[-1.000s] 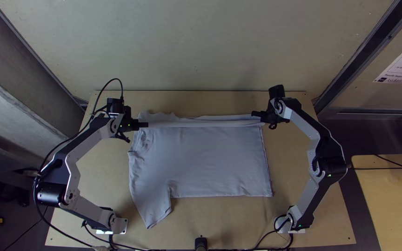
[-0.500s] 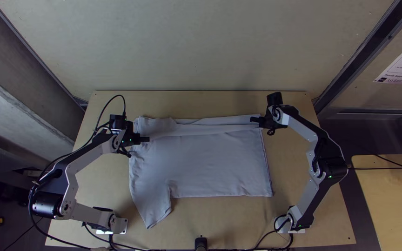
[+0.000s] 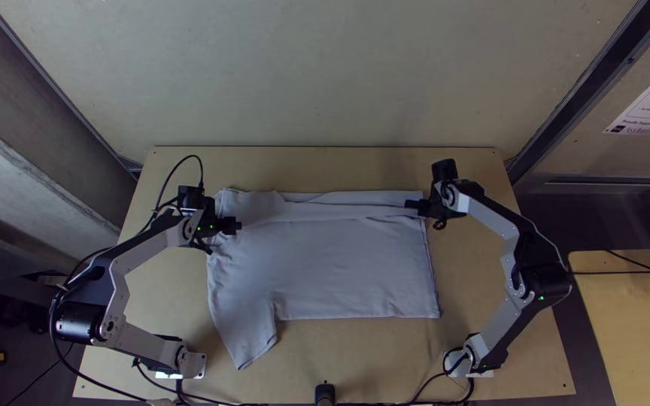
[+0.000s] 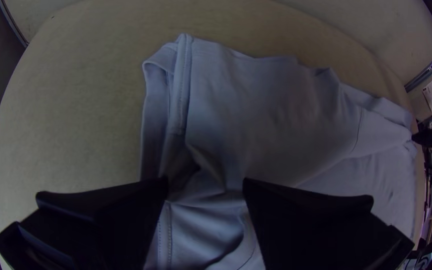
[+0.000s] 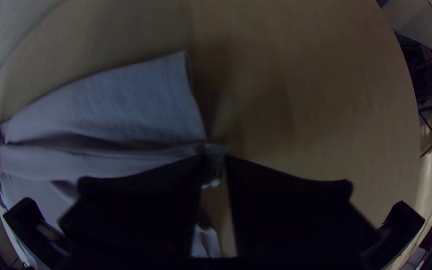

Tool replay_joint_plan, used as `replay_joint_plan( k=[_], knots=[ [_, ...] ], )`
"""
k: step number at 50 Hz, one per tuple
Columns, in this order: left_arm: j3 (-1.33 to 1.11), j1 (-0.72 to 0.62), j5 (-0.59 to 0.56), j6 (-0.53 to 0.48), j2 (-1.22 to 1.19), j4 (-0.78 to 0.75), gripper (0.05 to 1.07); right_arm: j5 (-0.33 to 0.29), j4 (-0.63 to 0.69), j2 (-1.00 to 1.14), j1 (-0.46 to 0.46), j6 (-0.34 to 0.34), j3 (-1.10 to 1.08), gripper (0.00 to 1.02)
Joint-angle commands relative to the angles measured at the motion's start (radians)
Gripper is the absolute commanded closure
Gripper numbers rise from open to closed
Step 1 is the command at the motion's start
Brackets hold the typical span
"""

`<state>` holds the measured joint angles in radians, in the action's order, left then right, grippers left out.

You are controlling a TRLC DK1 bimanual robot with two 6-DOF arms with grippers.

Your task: Fold the t-shirt

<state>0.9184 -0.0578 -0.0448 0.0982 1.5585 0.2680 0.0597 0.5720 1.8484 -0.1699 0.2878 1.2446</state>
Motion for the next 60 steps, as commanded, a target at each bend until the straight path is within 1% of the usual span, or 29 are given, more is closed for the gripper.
replay_joint_plan(
  k=[1,3,5,9,12,14,16,22,28,31,37,41,46,50,54,60],
  knots=[
    [0.008,0.038,0.017,0.021,-0.043,0.050,0.10,0.012,0.048,-0.090,0.000,0.027,-0.062,0.22],
    [0.028,0.042,0.002,0.021,-0.046,0.089,0.10,0.012,0.051,-0.129,0.000,0.027,-0.076,0.15],
    [0.051,0.049,-0.003,0.023,-0.052,0.129,0.10,0.012,0.051,-0.173,0.000,0.025,-0.088,0.10],
    [0.057,0.058,-0.003,0.018,-0.094,0.137,0.10,0.011,0.054,-0.256,0.000,0.025,-0.109,0.05],
    [0.069,0.064,-0.007,0.017,-0.121,0.151,0.10,0.012,0.068,-0.313,0.000,0.025,-0.117,0.05],
    [0.080,0.070,-0.040,0.008,-0.135,0.178,0.10,0.011,0.088,-0.342,0.000,0.025,-0.117,0.05],
    [0.097,0.076,-0.072,0.003,-0.146,0.220,0.10,0.011,0.114,-0.368,-0.002,0.025,-0.112,0.05],
    [0.134,0.073,-0.113,-0.017,-0.189,0.343,0.10,0.011,0.187,-0.446,-0.010,0.025,-0.105,0.04],
    [0.131,0.044,-0.115,-0.032,-0.287,0.444,0.10,0.011,0.266,-0.514,-0.013,0.025,-0.100,0.04],
    [0.135,0.018,-0.115,-0.060,-0.331,0.527,0.10,0.012,0.310,-0.541,-0.016,0.021,-0.100,0.04],
    [0.114,-0.024,-0.115,-0.060,-0.417,0.680,0.10,0.011,0.388,-0.589,-0.019,0.008,-0.108,0.04],
    [0.085,-0.036,-0.116,-0.049,-0.471,0.774,0.10,0.012,0.422,-0.615,-0.026,-0.012,-0.126,0.04],
    [0.025,-0.074,-0.116,-0.018,-0.548,0.866,0.10,0.011,0.465,-0.641,-0.034,-0.013,-0.143,0.04],
    [-0.021,-0.088,-0.118,0.020,-0.595,0.916,0.10,0.006,0.508,-0.661,-0.046,-0.003,-0.166,0.05],
    [-0.059,-0.140,-0.118,0.037,-0.646,0.958,0.10,0.006,0.528,-0.684,-0.065,-0.001,-0.194,0.05],
    [-0.115,-0.234,-0.119,0.100,-0.698,0.991,0.10,0.006,0.532,-0.706,-0.094,0.005,-0.237,0.05]
  ],
)
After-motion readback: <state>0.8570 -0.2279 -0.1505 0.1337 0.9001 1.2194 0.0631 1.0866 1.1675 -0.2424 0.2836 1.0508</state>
